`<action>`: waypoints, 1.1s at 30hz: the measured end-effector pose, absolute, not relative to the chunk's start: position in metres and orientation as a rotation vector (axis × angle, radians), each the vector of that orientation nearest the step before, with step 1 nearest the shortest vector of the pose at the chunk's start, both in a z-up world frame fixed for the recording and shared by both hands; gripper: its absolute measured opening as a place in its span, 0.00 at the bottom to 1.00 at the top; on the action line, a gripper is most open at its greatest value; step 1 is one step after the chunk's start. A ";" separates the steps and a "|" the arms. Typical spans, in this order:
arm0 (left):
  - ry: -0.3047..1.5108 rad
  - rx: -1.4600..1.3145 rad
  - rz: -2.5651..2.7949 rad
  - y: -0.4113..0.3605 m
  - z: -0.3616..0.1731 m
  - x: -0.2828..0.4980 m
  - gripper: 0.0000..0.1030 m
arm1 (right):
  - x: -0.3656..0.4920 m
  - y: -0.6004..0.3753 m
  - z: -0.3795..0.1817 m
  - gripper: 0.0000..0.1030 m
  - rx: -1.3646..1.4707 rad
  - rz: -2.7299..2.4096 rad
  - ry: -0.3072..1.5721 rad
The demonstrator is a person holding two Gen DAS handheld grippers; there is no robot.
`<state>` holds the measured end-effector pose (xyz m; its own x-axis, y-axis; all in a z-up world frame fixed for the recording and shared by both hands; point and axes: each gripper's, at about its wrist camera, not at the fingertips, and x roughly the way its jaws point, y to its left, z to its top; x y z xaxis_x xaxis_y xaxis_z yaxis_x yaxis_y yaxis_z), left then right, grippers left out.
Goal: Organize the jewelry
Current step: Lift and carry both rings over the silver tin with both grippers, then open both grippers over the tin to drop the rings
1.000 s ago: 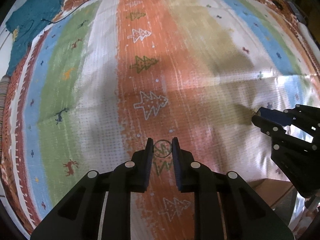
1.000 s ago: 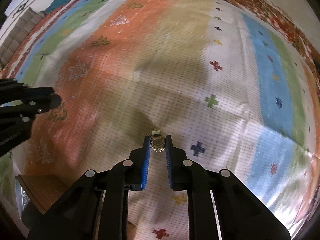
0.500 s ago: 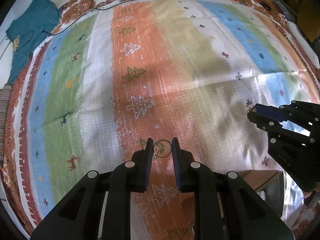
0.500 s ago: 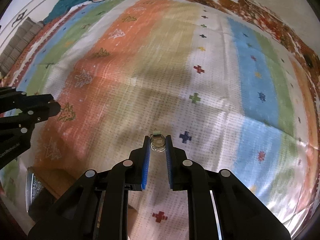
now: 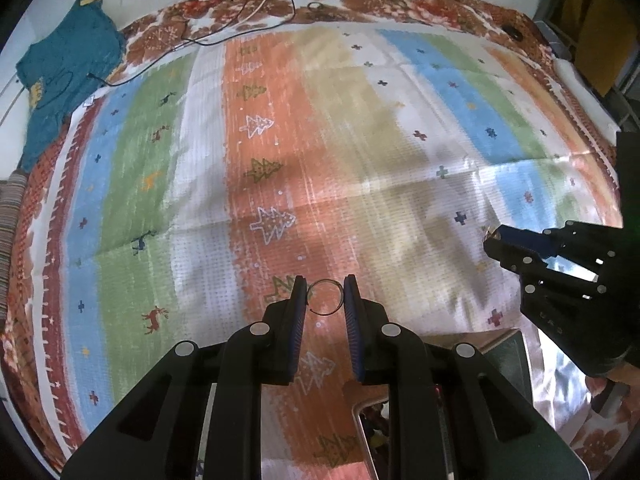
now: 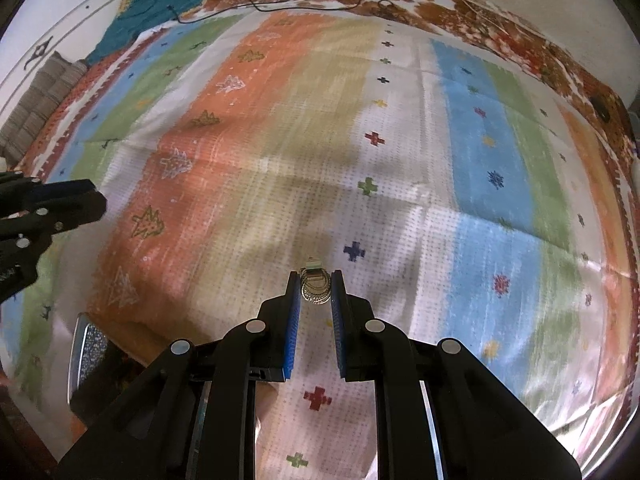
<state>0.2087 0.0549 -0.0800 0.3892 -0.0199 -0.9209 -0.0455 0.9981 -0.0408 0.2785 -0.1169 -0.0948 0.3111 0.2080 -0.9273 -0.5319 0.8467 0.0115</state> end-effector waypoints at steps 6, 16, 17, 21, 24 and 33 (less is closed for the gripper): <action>1.152 -0.060 0.002 0.051 -0.070 0.197 0.18 | 0.272 -0.125 -0.087 0.15 -0.311 0.490 1.146; 1.111 -0.067 -0.026 0.041 -0.053 0.175 0.18 | 0.250 -0.131 -0.074 0.15 -0.329 0.494 1.122; 1.110 -0.065 -0.027 0.040 -0.053 0.173 0.18 | 0.248 -0.131 -0.074 0.15 -0.330 0.495 1.122; 1.098 -0.057 -0.039 0.034 -0.048 0.163 0.18 | 0.239 -0.135 -0.071 0.15 -0.330 0.497 1.120; 1.087 -0.054 -0.046 0.030 -0.044 0.155 0.18 | 0.233 -0.137 -0.067 0.15 -0.326 0.504 1.110; 1.069 -0.045 -0.058 0.019 -0.038 0.136 0.18 | 0.207 -0.137 -0.052 0.15 -0.319 0.541 1.073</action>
<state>0.1363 0.0193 -0.0383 0.4800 -0.0698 -0.8745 0.0260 0.9975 -0.0654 0.2071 -0.1368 -0.0523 0.3661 0.2615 -0.8931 -0.5619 0.8271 0.0119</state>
